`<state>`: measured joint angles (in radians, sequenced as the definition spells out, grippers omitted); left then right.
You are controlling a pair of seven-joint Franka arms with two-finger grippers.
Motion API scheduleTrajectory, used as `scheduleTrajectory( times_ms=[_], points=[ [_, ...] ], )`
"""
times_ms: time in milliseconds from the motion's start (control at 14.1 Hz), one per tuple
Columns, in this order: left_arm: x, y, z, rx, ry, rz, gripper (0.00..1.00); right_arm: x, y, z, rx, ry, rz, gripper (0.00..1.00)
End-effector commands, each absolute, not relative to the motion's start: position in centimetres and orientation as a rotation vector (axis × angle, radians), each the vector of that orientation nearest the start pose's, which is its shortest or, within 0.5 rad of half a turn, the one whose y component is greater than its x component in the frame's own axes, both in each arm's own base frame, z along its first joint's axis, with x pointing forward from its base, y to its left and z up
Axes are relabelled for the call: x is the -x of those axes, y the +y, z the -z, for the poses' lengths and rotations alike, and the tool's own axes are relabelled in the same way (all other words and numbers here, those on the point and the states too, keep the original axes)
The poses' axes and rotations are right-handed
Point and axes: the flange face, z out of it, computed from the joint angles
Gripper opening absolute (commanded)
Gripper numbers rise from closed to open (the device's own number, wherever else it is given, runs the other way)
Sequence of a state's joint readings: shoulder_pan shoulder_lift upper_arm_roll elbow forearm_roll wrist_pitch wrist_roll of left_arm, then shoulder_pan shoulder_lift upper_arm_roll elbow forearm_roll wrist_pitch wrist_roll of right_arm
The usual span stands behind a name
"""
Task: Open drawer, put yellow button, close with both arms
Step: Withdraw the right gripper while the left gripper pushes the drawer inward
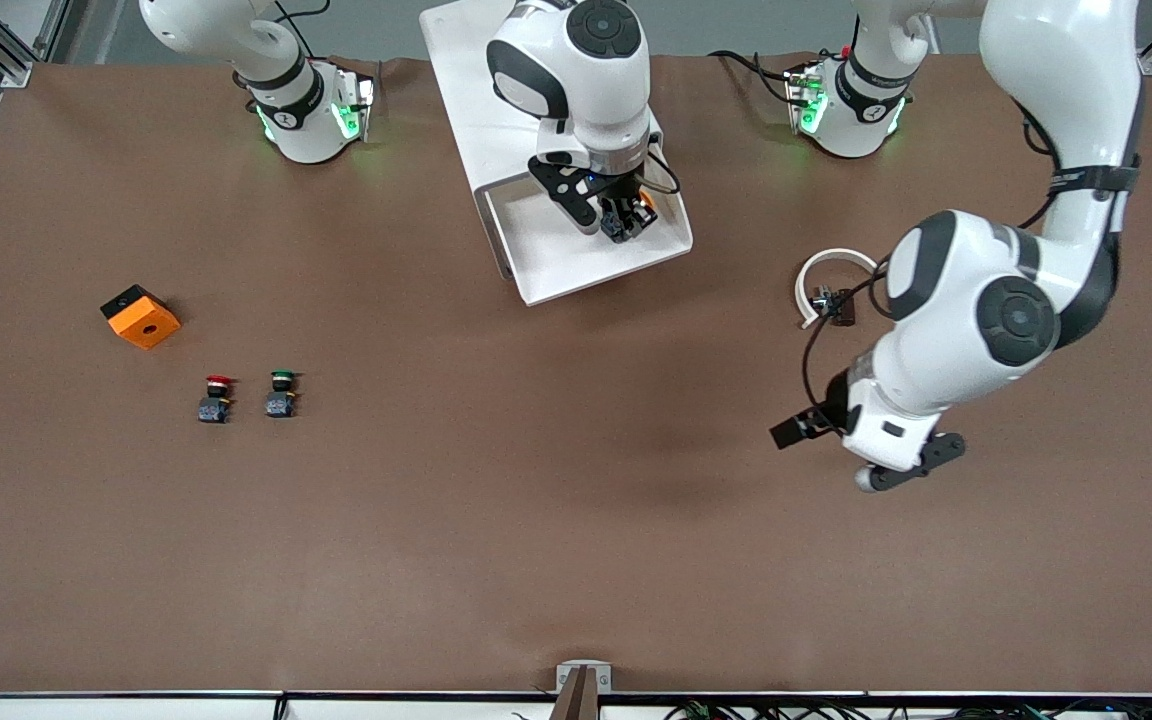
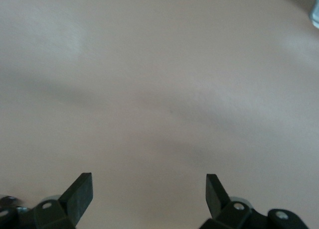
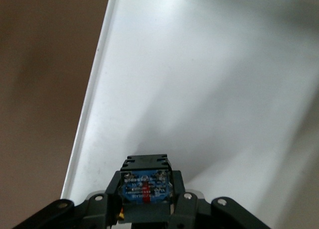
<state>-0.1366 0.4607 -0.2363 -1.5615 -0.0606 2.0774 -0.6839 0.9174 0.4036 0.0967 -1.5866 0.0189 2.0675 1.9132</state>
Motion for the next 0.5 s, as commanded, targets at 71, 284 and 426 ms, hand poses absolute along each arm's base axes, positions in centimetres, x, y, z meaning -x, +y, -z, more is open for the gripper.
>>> scheduleTrajectory(
  times_ms=[71,284,426],
  points=[
    [-63.0,-25.8,-38.5,3.242,-0.58,-0.018,1.0,-36.2,58.5,-42.0,2.732,1.348,-0.038,1.0],
    [-62.1,-27.9,-38.3,3.237,-0.598,-0.035,1.0,-37.9,57.8,-43.6,2.726,1.32,-0.04,1.0],
    [-61.4,-29.3,-38.3,3.23,-0.632,-0.044,1.0,-39.8,56.5,-44.8,2.764,1.29,-0.049,1.0]
  ],
)
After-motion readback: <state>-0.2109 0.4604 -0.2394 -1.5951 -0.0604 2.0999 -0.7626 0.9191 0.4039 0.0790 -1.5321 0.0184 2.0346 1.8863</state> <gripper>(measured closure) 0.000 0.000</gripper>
